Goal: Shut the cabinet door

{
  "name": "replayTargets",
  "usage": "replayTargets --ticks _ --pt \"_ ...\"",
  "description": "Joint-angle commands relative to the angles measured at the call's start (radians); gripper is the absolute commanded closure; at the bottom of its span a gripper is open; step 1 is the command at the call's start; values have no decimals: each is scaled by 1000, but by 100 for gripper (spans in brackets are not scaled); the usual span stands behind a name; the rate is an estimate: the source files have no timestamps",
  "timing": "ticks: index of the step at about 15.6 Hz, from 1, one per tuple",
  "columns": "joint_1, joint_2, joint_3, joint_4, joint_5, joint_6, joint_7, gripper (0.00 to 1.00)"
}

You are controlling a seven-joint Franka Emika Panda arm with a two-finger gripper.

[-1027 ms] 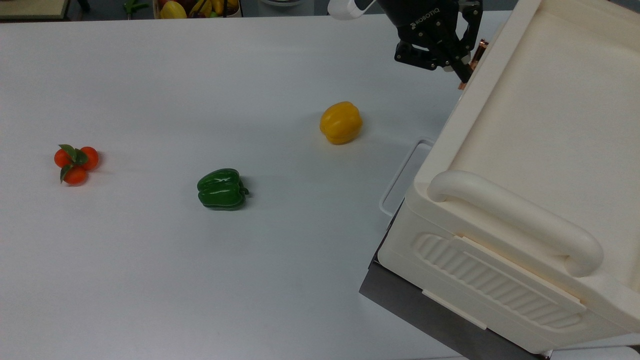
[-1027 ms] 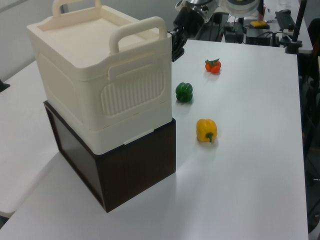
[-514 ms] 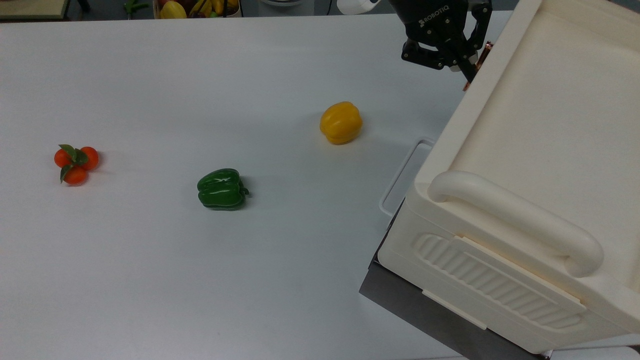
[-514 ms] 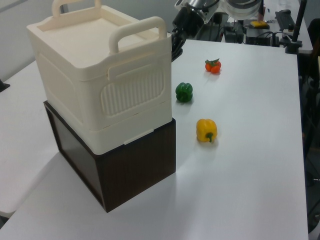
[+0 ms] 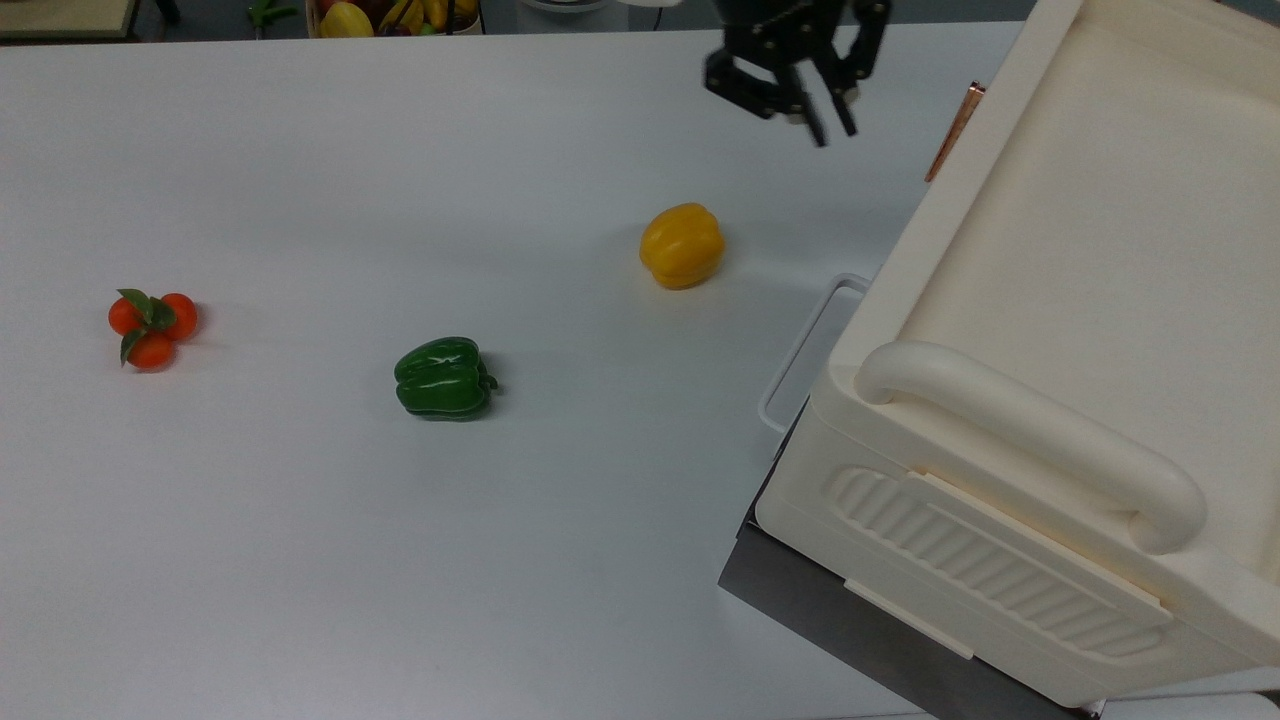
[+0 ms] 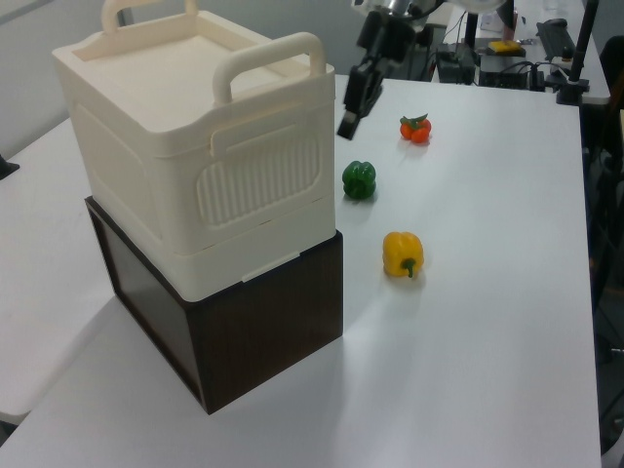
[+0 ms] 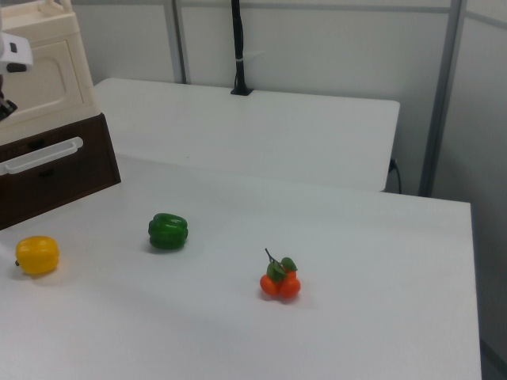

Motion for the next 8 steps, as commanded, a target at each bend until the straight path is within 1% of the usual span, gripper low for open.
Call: replayTargets --ticks 1,3,4,6,7,8 --pt "4 -75 -52 -36 -119 -181 22 0" --pt "4 -115 -81 -33 -174 -284 24 0" --pt "4 -134 -104 -31 -205 -332 25 0" --pt "12 -158 -154 -30 -234 -418 25 0" --pt "12 -163 -174 -28 -251 -451 25 0" --pt "13 -164 -188 -7 -266 -471 25 0"
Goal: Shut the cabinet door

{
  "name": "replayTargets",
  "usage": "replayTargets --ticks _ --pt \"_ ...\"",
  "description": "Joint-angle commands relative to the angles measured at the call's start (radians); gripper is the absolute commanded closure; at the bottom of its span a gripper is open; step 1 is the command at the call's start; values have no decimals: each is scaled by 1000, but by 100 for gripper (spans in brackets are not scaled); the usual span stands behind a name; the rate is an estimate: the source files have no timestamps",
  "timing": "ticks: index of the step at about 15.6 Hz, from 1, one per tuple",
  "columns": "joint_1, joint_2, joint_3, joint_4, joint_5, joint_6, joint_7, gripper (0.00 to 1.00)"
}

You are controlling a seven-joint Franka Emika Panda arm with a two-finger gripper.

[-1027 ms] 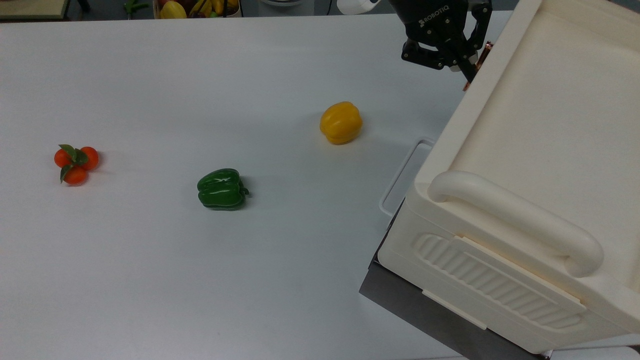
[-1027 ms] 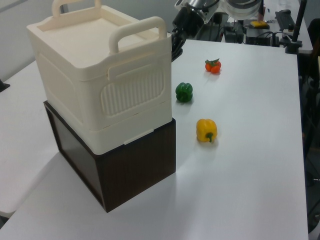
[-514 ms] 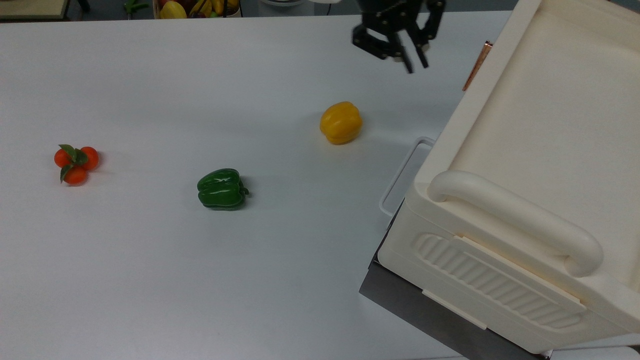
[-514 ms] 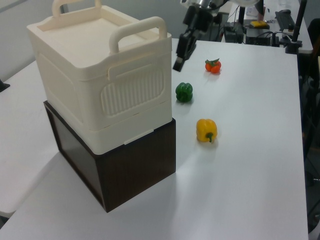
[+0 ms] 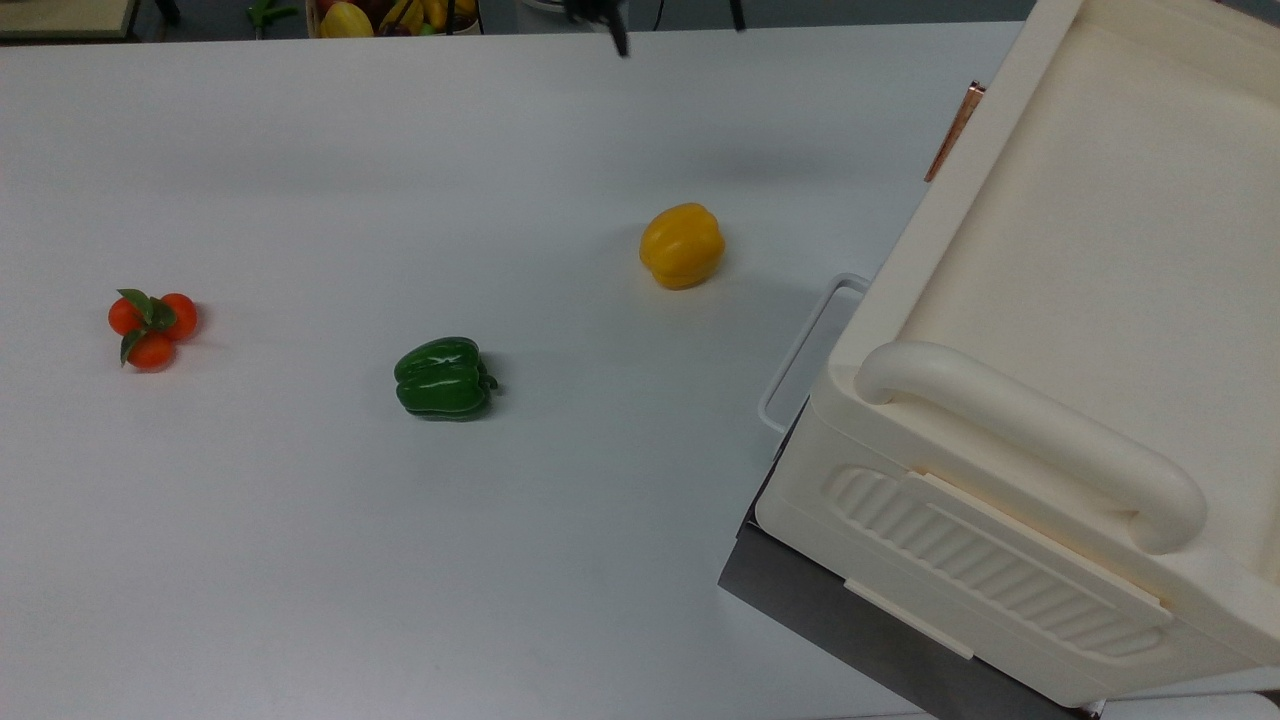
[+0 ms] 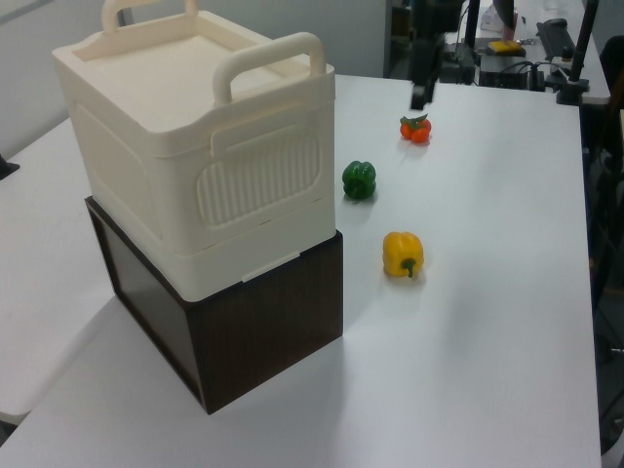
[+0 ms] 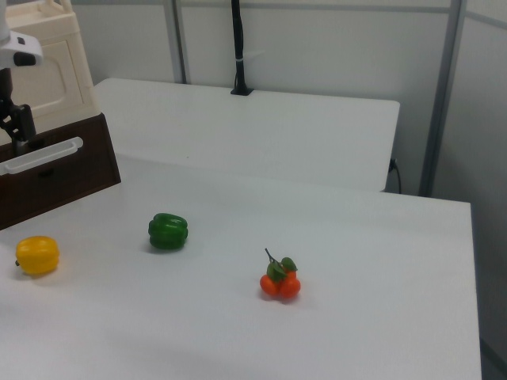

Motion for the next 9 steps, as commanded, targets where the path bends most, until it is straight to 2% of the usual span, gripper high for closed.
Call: replayTargets --ticks 1,3,5,9 --pt "19 -46 -71 2 -62 -92 21 0" --pt "22 -49 -111 5 -106 -96 15 0" --pt "37 -45 -119 5 -193 -57 17 0" --pt "65 -37 -137 1 -211 36 5 0"
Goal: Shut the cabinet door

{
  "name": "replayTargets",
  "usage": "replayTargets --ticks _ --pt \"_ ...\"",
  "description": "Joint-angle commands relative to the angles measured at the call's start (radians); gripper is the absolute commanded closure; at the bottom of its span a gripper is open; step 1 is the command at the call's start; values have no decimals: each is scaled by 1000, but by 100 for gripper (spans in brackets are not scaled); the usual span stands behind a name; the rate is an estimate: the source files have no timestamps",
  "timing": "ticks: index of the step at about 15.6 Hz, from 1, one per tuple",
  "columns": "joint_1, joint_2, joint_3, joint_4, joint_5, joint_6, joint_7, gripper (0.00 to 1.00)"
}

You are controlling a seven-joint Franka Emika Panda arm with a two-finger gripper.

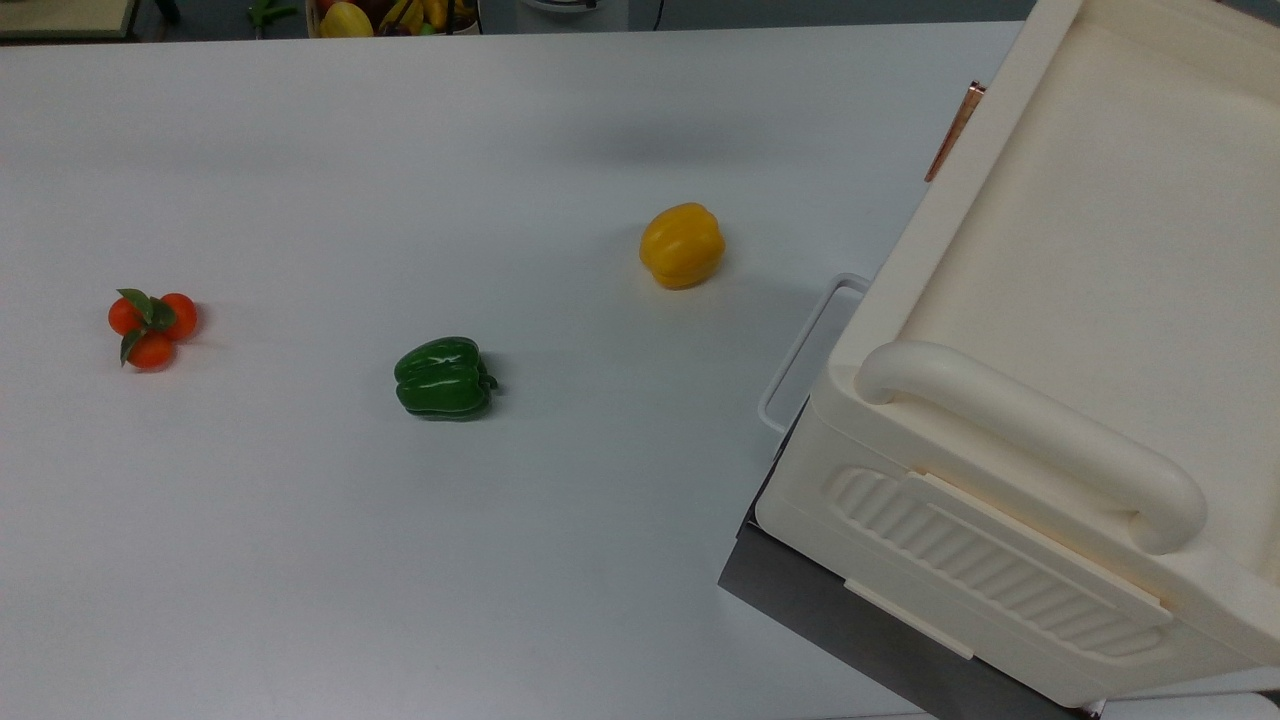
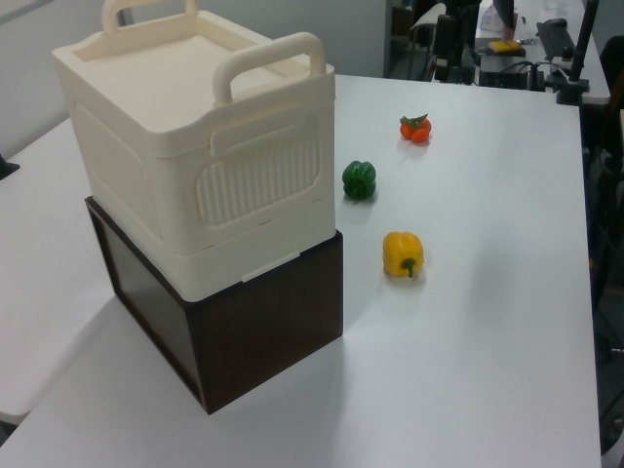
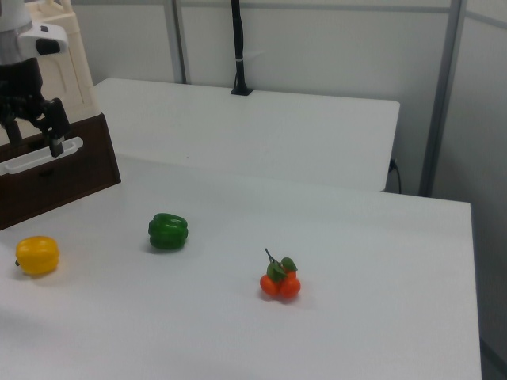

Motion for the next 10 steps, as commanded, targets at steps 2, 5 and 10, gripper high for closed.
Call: replayTargets --ticks 2,5,10 --pt "61 6 -38 -11 -27 135 3 0" --pt "84 10 -60 -11 -27 138 -29 0" --pt "84 9 -60 -9 -26 136 -22 0"
